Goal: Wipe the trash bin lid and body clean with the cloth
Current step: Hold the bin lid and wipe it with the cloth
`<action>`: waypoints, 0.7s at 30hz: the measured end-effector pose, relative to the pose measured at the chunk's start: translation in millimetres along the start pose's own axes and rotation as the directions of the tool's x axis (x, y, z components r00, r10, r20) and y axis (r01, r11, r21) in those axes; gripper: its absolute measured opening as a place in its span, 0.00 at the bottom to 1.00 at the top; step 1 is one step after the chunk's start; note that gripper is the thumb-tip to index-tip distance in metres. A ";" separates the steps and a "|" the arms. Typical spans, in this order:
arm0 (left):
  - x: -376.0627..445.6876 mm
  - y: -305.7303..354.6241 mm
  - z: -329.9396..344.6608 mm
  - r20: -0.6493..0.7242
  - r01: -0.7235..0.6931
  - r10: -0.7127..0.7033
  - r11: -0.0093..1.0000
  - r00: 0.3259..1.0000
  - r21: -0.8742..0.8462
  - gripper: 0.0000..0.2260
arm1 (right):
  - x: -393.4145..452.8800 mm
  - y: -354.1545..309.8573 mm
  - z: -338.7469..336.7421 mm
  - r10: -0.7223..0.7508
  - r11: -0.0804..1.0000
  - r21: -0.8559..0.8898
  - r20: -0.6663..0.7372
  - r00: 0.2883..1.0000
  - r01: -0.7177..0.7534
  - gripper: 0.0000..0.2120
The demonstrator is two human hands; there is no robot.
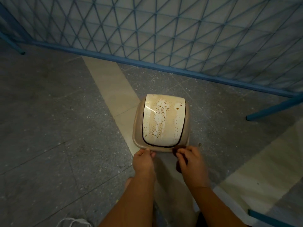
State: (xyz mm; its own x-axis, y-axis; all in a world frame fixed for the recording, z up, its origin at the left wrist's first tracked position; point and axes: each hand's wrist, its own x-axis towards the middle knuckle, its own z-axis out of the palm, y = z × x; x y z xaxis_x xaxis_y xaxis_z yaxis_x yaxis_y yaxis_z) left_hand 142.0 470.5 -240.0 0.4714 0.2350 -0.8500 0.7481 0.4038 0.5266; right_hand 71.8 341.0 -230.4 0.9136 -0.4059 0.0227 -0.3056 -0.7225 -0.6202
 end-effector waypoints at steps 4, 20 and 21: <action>-0.3 -6.6 0.6 0.025 -0.005 0.004 0.999 1.000 0.045 0.08 | -13.1 -8.7 12.7 0.122 0.992 0.039 -0.023 0.992 -0.121 0.10; 5.4 -11.2 -1.7 -0.020 -0.029 0.032 0.989 0.999 0.144 0.05 | -12.1 -33.4 11.5 0.047 0.971 -0.238 0.313 0.949 0.031 0.20; 4.3 -10.9 -2.6 -0.014 -0.034 0.037 0.986 0.999 0.166 0.04 | -13.7 -43.6 18.4 0.068 0.986 -0.169 0.338 0.939 -0.011 0.16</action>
State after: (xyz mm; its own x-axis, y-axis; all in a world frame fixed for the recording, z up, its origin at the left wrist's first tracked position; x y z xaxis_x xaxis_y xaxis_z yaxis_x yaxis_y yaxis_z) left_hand 134.6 469.5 -249.5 0.4920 0.2623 -0.8301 0.7986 0.2436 0.5503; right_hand 77.5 388.4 -218.1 0.9274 -0.2415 -0.2858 -0.3566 -0.8020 -0.4792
